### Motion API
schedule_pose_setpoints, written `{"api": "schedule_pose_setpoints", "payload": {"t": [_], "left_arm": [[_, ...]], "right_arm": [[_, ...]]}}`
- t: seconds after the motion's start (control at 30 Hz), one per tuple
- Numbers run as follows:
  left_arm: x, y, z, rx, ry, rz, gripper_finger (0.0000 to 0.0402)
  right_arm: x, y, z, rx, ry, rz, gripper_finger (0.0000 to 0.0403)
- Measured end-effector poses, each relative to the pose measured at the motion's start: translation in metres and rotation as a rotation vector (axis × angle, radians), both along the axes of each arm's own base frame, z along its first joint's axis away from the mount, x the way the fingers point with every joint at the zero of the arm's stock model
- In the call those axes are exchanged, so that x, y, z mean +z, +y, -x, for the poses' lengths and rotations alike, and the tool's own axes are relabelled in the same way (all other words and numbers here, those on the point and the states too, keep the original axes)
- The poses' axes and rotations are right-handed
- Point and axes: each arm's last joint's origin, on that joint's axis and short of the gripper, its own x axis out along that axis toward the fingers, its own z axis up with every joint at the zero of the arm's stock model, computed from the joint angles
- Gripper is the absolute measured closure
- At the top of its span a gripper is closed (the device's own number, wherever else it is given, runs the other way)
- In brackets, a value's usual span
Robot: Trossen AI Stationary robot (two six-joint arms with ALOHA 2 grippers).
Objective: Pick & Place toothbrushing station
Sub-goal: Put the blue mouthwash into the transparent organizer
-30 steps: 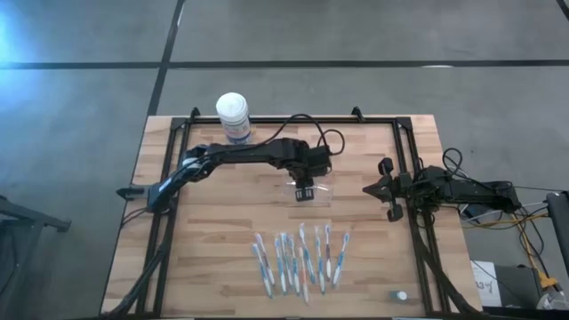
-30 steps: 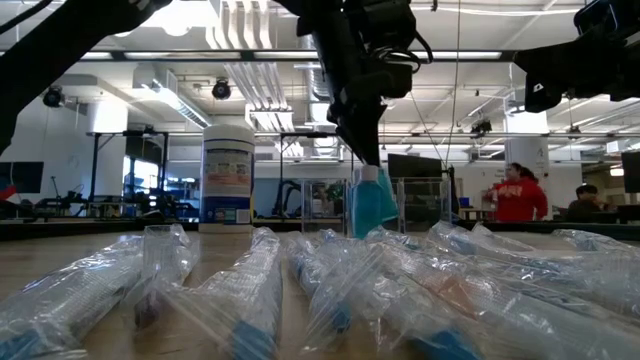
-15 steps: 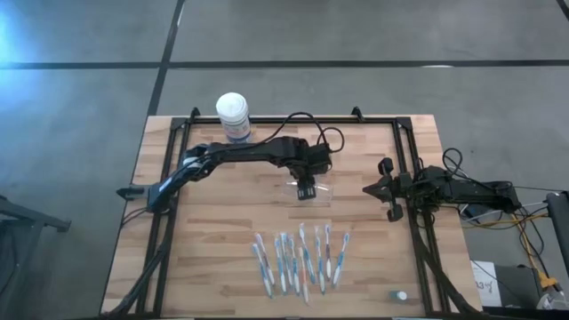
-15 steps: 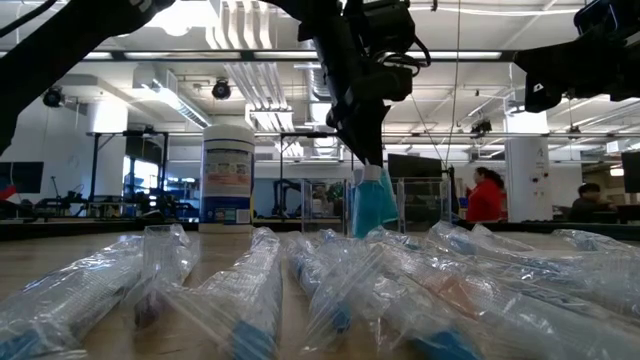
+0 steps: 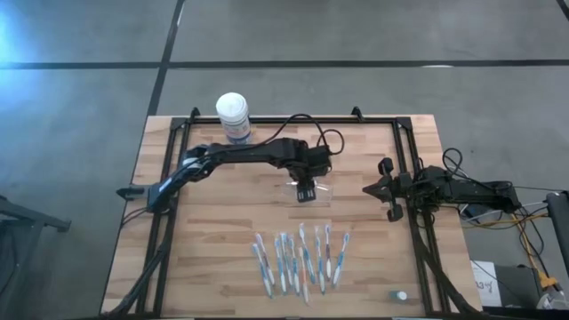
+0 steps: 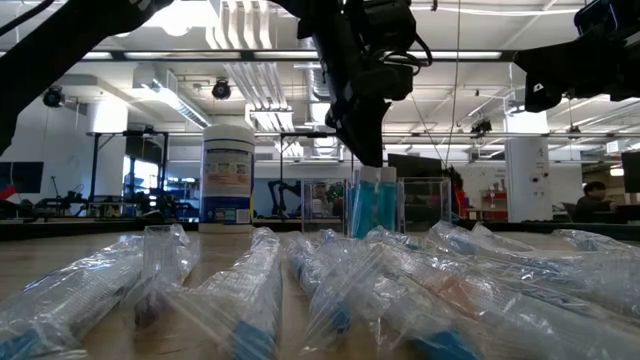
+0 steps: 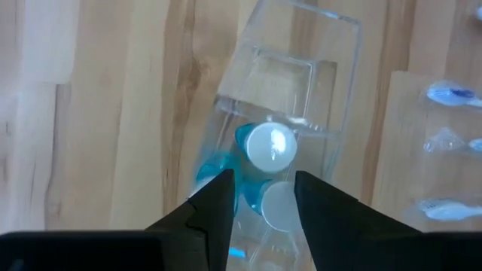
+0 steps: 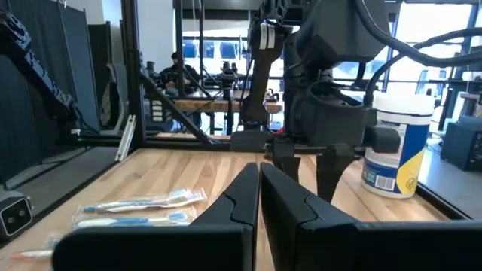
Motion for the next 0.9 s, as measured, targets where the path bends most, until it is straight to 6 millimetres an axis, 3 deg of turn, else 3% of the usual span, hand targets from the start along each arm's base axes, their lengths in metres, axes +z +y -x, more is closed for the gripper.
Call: {"api": "schedule_pose_setpoints", "payload": {"t": [0.37, 0.57, 0.67, 0.77, 0.9], "left_arm": [[0.038, -0.004, 0.018, 0.022, -0.060, -0.006, 0.0255], [0.076, -0.021, 0.042, -0.055, -0.109, 0.010, 0.0255], [0.106, -0.037, 0.062, -0.095, -0.177, 0.007, 0.0255], [0.135, -0.053, 0.095, -0.140, -0.261, 0.000, 0.0257], [0.147, -0.070, 0.146, -0.162, -0.390, -0.010, 0.0270]], "right_arm": [[0.000, 0.000, 0.000, 0.000, -0.001, -0.002, 0.0392], [0.000, 0.000, 0.000, 0.001, 0.000, -0.006, 0.0392], [0.000, 0.000, 0.000, 0.002, 0.002, -0.007, 0.0392], [0.000, 0.000, 0.000, 0.003, 0.005, -0.007, 0.0392], [-0.001, 0.000, 0.000, 0.004, 0.009, -0.010, 0.0392]]}}
